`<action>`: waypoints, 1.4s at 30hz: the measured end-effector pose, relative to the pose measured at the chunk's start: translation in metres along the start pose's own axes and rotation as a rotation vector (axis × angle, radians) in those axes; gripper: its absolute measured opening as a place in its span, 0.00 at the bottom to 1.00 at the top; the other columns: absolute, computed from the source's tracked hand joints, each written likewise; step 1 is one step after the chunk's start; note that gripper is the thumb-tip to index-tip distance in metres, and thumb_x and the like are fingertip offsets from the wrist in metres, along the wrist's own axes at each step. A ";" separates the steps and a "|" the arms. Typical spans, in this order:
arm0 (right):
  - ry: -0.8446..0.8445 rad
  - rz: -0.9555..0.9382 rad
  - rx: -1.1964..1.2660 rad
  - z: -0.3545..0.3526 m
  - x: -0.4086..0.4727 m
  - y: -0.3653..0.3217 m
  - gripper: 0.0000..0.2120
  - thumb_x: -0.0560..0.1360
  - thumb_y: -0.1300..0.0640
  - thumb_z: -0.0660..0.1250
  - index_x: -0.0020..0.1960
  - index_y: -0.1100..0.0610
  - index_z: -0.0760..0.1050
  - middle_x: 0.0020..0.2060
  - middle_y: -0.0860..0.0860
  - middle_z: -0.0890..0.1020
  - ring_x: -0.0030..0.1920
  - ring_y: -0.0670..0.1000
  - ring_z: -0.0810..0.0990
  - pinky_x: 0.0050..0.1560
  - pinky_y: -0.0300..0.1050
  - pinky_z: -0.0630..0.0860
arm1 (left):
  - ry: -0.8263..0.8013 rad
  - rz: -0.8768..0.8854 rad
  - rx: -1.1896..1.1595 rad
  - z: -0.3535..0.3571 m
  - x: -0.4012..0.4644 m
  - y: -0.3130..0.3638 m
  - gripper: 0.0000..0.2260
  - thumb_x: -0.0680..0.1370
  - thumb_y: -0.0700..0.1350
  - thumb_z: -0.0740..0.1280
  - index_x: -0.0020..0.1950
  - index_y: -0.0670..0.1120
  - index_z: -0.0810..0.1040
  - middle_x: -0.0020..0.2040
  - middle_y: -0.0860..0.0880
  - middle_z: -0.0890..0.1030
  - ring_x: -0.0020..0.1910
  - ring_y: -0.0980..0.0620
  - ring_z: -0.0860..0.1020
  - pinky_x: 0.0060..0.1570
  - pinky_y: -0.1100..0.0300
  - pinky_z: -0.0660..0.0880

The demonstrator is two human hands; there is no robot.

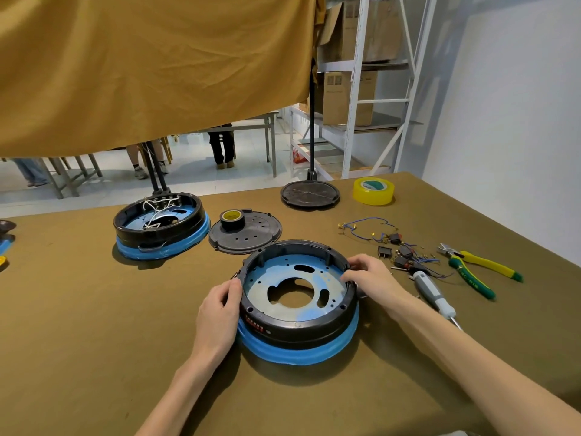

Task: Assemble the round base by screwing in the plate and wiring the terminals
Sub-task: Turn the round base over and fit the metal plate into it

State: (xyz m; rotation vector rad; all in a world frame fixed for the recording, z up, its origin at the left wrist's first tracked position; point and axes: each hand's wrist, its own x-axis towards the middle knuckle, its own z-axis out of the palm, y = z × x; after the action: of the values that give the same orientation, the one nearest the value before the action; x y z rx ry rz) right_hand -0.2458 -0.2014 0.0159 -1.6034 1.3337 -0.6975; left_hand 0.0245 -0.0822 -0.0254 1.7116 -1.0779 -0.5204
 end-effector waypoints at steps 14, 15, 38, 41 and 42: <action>0.005 -0.078 -0.152 -0.002 0.025 -0.011 0.23 0.76 0.57 0.71 0.71 0.50 0.76 0.55 0.51 0.84 0.55 0.50 0.83 0.60 0.57 0.81 | -0.034 0.018 -0.060 -0.006 -0.013 0.001 0.24 0.74 0.67 0.60 0.60 0.50 0.76 0.56 0.51 0.80 0.56 0.56 0.79 0.55 0.56 0.79; 0.003 -0.082 -0.157 -0.003 0.026 -0.010 0.23 0.76 0.57 0.71 0.71 0.50 0.77 0.55 0.51 0.85 0.54 0.50 0.83 0.58 0.55 0.82 | -0.036 0.020 -0.058 -0.006 -0.013 0.001 0.24 0.74 0.67 0.60 0.60 0.50 0.75 0.56 0.51 0.80 0.56 0.56 0.79 0.56 0.55 0.79; 0.059 -0.131 -0.249 0.001 0.033 -0.005 0.15 0.76 0.56 0.72 0.63 0.51 0.81 0.44 0.43 0.83 0.46 0.41 0.80 0.38 0.35 0.73 | 0.004 0.053 -0.005 -0.002 -0.010 -0.004 0.11 0.81 0.59 0.61 0.55 0.54 0.75 0.53 0.53 0.81 0.53 0.57 0.79 0.49 0.60 0.78; 0.065 -0.156 -0.270 0.004 0.033 -0.007 0.16 0.76 0.55 0.71 0.64 0.50 0.81 0.47 0.45 0.83 0.47 0.40 0.79 0.39 0.35 0.71 | 0.005 0.052 -0.026 -0.004 -0.012 -0.002 0.12 0.79 0.63 0.60 0.54 0.57 0.74 0.52 0.55 0.81 0.52 0.58 0.79 0.47 0.64 0.76; 0.058 -0.159 -0.284 0.004 0.033 -0.008 0.17 0.77 0.55 0.71 0.65 0.50 0.80 0.48 0.46 0.83 0.48 0.42 0.79 0.39 0.34 0.70 | 0.007 0.053 -0.032 -0.004 -0.013 -0.001 0.14 0.77 0.65 0.59 0.54 0.57 0.74 0.52 0.55 0.81 0.52 0.58 0.79 0.47 0.63 0.76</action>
State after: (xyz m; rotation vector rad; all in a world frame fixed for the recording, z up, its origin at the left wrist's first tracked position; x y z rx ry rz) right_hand -0.2304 -0.2316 0.0177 -1.9460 1.4070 -0.6765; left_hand 0.0215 -0.0687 -0.0266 1.6508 -1.1016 -0.4952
